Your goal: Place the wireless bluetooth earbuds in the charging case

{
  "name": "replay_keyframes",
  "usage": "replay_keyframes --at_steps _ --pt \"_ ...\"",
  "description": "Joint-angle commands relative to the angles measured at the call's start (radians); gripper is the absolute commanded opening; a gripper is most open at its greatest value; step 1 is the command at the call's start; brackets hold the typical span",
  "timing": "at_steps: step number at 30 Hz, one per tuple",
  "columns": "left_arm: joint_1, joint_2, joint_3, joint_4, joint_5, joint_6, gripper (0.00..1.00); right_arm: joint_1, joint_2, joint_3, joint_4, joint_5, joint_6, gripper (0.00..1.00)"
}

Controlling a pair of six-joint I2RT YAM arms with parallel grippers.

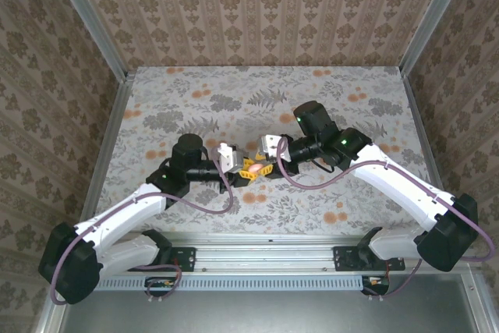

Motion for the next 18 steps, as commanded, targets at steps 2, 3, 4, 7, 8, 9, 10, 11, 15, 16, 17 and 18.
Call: replay_keyframes --at_steps 2,3,4,7,8,9,10,11,15,16,17,18 --pt "-0.005 -0.030 0.023 -0.001 0.009 -0.007 0.19 -0.002 -0.025 -0.003 0.037 0.027 0.023 0.43" --pt "-0.005 -0.031 0.021 -0.001 0.006 -0.009 0.19 -0.002 -0.027 -0.004 0.037 0.014 0.023 0.44" --pt "-0.005 -0.033 0.019 0.003 0.007 -0.009 0.19 -0.003 -0.027 -0.004 0.037 0.003 0.025 0.45" --pt "-0.005 -0.032 0.015 0.015 0.008 -0.017 0.19 -0.003 -0.019 0.003 0.019 0.008 0.025 0.48" --pt "-0.005 -0.033 0.015 0.016 0.008 -0.019 0.19 -0.002 -0.018 0.004 0.019 0.015 0.025 0.48" --pt "-0.005 -0.034 0.014 0.017 0.008 -0.022 0.19 -0.002 -0.017 0.001 0.020 0.019 0.026 0.48" --pt "-0.005 -0.035 0.014 0.016 0.008 -0.023 0.18 -0.002 -0.015 0.002 0.025 0.027 0.028 0.48" --pt "-0.005 -0.037 0.013 0.017 0.008 -0.024 0.18 -0.002 -0.014 0.003 0.027 0.036 0.031 0.48" --pt "-0.004 -0.045 0.009 0.012 0.003 -0.023 0.18 -0.011 -0.022 -0.004 0.078 0.088 0.067 0.47" --pt "-0.005 -0.047 0.008 0.012 0.004 -0.024 0.18 -0.016 -0.026 -0.005 0.092 0.087 0.078 0.47" --pt "-0.005 -0.048 0.006 0.011 0.001 -0.024 0.18 -0.023 -0.030 -0.007 0.111 0.088 0.095 0.47" --pt "-0.005 -0.049 0.004 0.011 0.003 -0.024 0.18 -0.028 -0.034 -0.009 0.125 0.090 0.110 0.47"
